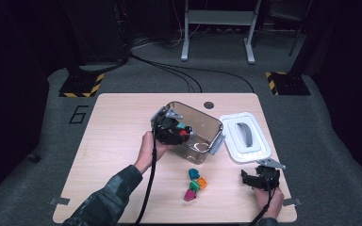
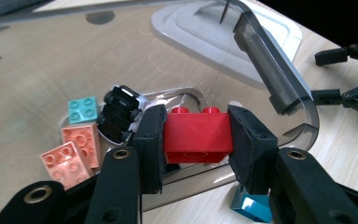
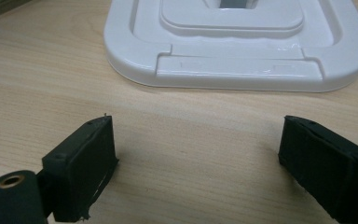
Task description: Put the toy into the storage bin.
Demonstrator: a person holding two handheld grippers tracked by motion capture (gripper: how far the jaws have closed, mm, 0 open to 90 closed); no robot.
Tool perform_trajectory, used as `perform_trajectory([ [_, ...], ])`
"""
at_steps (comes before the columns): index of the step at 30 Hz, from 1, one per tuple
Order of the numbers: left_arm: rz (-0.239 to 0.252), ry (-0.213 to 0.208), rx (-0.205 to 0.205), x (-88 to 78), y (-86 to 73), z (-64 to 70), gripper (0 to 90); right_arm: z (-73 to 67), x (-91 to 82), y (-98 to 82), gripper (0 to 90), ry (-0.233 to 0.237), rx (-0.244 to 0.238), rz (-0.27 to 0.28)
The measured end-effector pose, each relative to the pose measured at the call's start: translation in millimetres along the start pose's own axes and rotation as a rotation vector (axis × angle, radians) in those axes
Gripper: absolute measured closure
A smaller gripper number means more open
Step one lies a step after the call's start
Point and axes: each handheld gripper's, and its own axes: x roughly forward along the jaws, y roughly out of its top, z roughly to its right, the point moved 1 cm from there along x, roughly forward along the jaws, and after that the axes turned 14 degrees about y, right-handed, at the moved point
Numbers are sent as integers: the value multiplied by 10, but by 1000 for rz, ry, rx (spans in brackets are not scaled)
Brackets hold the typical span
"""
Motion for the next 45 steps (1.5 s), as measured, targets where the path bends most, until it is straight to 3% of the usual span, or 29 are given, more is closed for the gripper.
perform_trajectory([
  [14,-48,-16,-18,90,-48,25,579,1,0,0,99,1,0,0],
  [16,-54,-17,-6,76,-50,13,569,1,-1,0,99,1,1,1],
  [22,-41,-3,-14,-21,-79,-29,419,0,0,0,100,0,-1,0],
  [30,11,19,-15,-242,-144,-85,281,0,0,0,100,1,0,0],
  [38,40,38,-10,-388,-322,-46,209,1,0,0,100,1,0,0],
  [45,28,38,-15,-368,-576,43,168,0,0,1,100,0,0,0],
])
